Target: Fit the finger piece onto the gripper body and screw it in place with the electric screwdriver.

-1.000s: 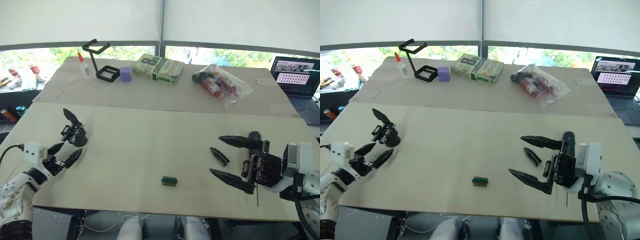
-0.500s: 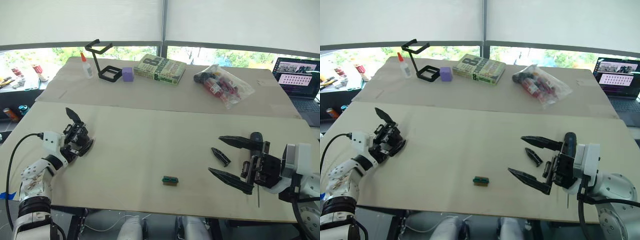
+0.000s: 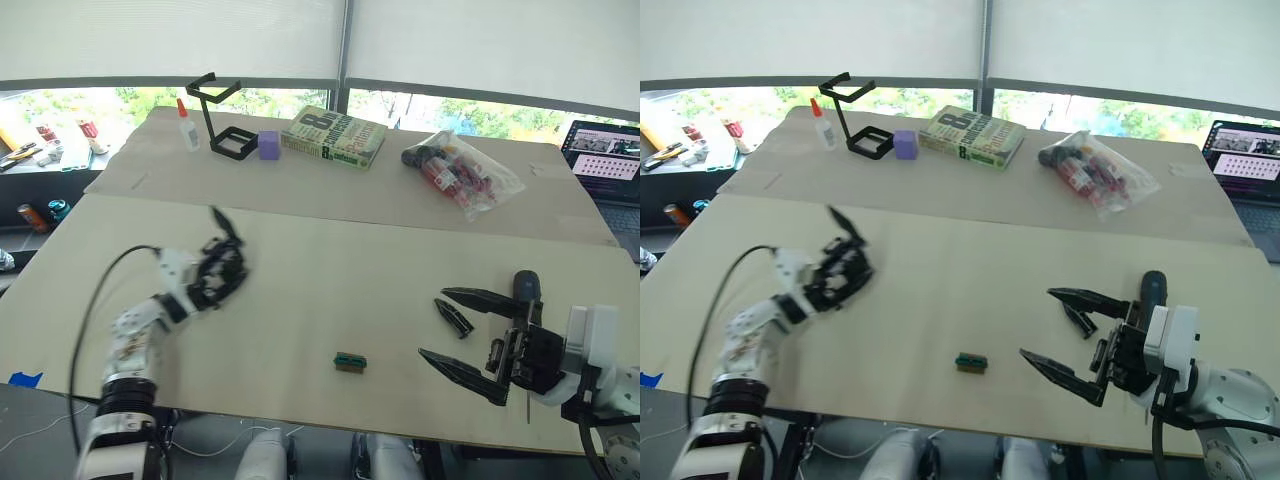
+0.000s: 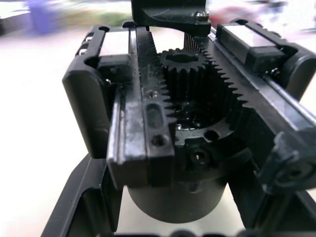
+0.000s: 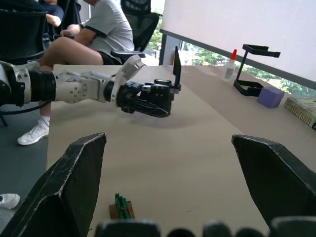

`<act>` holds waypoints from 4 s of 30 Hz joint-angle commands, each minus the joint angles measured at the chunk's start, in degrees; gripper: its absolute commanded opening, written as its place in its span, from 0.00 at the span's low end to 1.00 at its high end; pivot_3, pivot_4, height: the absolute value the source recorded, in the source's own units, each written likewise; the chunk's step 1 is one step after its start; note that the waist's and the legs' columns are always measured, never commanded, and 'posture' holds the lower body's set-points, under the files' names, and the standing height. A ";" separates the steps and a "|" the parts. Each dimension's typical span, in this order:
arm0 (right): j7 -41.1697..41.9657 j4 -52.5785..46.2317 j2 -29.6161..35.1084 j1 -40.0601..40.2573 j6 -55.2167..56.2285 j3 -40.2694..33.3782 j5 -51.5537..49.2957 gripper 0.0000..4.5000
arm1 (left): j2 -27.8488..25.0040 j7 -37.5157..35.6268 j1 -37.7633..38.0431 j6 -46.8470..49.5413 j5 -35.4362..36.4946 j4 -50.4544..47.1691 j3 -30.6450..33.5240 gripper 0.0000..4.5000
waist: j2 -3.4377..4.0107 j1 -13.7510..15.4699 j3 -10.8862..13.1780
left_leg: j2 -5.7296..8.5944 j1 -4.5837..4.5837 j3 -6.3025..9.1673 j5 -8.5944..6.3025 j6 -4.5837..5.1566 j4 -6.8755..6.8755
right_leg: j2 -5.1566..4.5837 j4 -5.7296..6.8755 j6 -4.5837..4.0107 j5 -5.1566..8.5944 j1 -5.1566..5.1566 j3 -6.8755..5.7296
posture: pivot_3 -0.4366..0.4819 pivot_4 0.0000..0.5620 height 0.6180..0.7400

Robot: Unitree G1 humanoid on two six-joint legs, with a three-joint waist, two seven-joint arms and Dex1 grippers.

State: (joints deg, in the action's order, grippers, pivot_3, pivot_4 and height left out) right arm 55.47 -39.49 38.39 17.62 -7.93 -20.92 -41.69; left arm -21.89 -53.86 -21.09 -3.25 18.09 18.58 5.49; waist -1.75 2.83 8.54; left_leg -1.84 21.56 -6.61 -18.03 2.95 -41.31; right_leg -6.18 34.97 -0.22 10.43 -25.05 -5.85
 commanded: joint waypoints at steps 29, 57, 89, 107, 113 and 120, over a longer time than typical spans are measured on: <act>0.21 -2.78 -1.73 7.79 5.33 -6.35 1.54 1.00 | 6.17 1.65 3.39 7.49 -7.83 -9.96 -18.94 0.98 | 0.27 -1.33 -0.14 | 0.02 -0.38 -0.05 -0.26 0.45 0.26 | 0.02 0.03 0.10 0.04 0.03 0.31 | 0.48 0.27 1.00; -0.55 -5.90 -2.04 12.71 5.13 -7.65 1.26 1.00 | 9.37 -35.13 -30.88 -21.09 -11.82 46.02 -16.62 0.98 | 0.33 -0.69 -0.18 | 0.13 0.07 -0.04 -0.53 0.90 -0.37 | -0.01 0.01 0.24 0.11 0.00 0.24 | 0.48 0.27 1.00; 0.94 -5.00 2.15 12.19 2.16 -11.28 -2.87 1.00 | 11.66 3.67 -2.10 8.61 -12.64 -9.29 -15.76 0.51 | 0.38 -0.45 -0.18 | 0.16 0.12 0.00 -0.54 0.92 -0.42 | -0.13 0.02 0.38 0.11 -0.02 0.27 | 0.48 0.27 1.00; -0.59 -6.83 2.73 12.16 -0.99 -12.49 -4.11 1.00 | 6.32 -3.48 -2.47 9.90 -7.56 -5.38 -16.00 1.00 | 0.44 -0.59 -0.22 | 0.14 -0.05 -0.01 -0.57 0.96 -0.42 | -0.16 0.07 0.37 0.12 0.05 0.28 | 0.48 0.27 1.00; -1.13 -7.03 2.28 11.93 -0.91 -11.04 -3.36 1.00 | 4.60 -10.75 -11.27 3.95 -8.76 6.87 -17.39 1.00 | 0.44 -0.34 -0.22 | 0.17 -0.03 -0.02 -0.58 0.97 -0.42 | -0.16 0.05 0.37 0.11 0.07 0.25 | 0.48 0.27 1.00; -0.85 -7.26 2.17 12.76 -0.99 -10.82 -3.47 1.00 | 7.30 -19.63 -20.77 -1.29 -9.23 21.51 -18.43 1.00 | 0.42 -0.51 -0.20 | 0.28 0.08 -0.04 -0.57 0.96 -0.43 | -0.17 0.01 0.43 0.14 0.04 0.26 | 0.48 0.27 1.00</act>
State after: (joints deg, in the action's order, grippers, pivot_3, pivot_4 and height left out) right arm 54.47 -45.13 40.64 30.16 -8.92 -30.94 -44.50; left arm -15.12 -71.23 -40.01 -2.09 9.01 38.05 -12.58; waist -1.34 2.32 8.34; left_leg -1.57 21.63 -6.65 -18.60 3.91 -41.74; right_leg -6.35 34.98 0.22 10.56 -25.00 -5.59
